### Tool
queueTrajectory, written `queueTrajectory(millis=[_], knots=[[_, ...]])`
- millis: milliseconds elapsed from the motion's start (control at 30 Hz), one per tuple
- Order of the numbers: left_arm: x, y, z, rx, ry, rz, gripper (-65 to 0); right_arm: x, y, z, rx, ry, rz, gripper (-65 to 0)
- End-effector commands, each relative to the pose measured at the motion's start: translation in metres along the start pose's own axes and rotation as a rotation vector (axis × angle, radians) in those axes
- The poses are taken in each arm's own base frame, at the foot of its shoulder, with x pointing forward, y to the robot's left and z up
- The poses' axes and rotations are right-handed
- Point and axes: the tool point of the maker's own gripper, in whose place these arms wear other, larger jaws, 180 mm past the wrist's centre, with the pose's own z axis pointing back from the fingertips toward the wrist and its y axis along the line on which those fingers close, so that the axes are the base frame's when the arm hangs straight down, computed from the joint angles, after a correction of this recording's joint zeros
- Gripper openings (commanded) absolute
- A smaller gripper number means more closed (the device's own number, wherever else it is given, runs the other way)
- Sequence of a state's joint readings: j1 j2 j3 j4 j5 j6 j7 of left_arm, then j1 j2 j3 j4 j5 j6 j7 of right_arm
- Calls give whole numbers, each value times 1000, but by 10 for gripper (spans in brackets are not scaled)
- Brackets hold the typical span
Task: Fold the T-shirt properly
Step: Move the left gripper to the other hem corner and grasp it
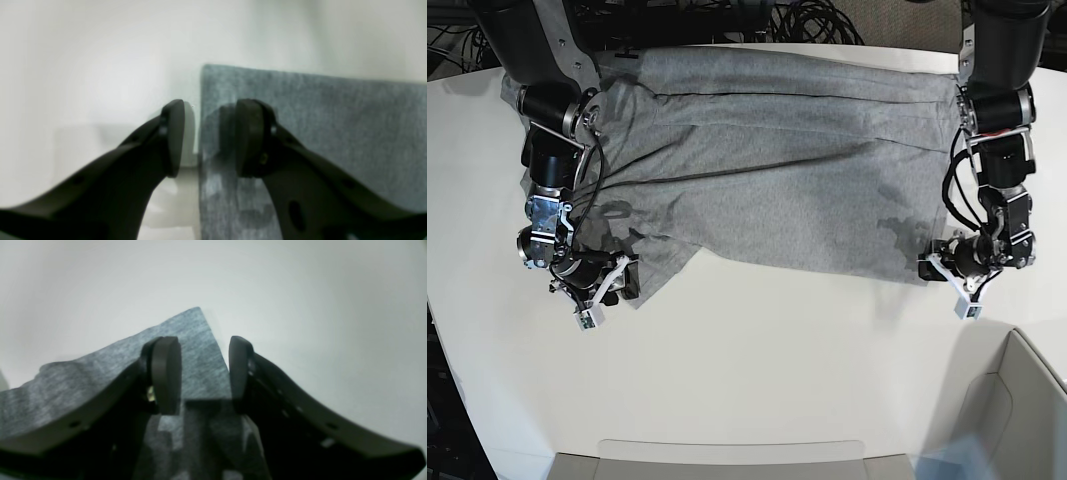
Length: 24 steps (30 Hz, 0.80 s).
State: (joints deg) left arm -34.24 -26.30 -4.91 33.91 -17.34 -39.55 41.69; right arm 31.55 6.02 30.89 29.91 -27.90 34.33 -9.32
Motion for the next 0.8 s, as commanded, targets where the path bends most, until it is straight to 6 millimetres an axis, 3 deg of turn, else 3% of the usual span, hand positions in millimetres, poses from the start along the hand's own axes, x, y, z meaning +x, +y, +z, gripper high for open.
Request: queueTrajectory(millis=[0,133,233,367,433,533,567,767], knots=[[21,4,8,4,-49,-14,-391,-63,-1,6,-8,275,69,-398],[8,-9,-2,-7,17,-90,-391,-60,0,5,-5,272,71,-398],[-13,-14,-8,-14,70,-118,-391,-58,2,4,-3,268,73,-398],[-17,-15,-10,-18,75,-116,-424,-59,10,1,11,270,76,-405],[-19,-17,-10,-20,80,-117,-485,-60,10,1,11,272,76,-452],[-23,-20,-13,-27,83,-111,-630,-56,9,0,5,266,77,-596],[-24,-20,-13,-28,84,-110,-650,-54,9,0,4,263,77,-648],[-15,-17,-10,-25,53,-90,-650,-38,4,-1,-7,237,86,-650]])
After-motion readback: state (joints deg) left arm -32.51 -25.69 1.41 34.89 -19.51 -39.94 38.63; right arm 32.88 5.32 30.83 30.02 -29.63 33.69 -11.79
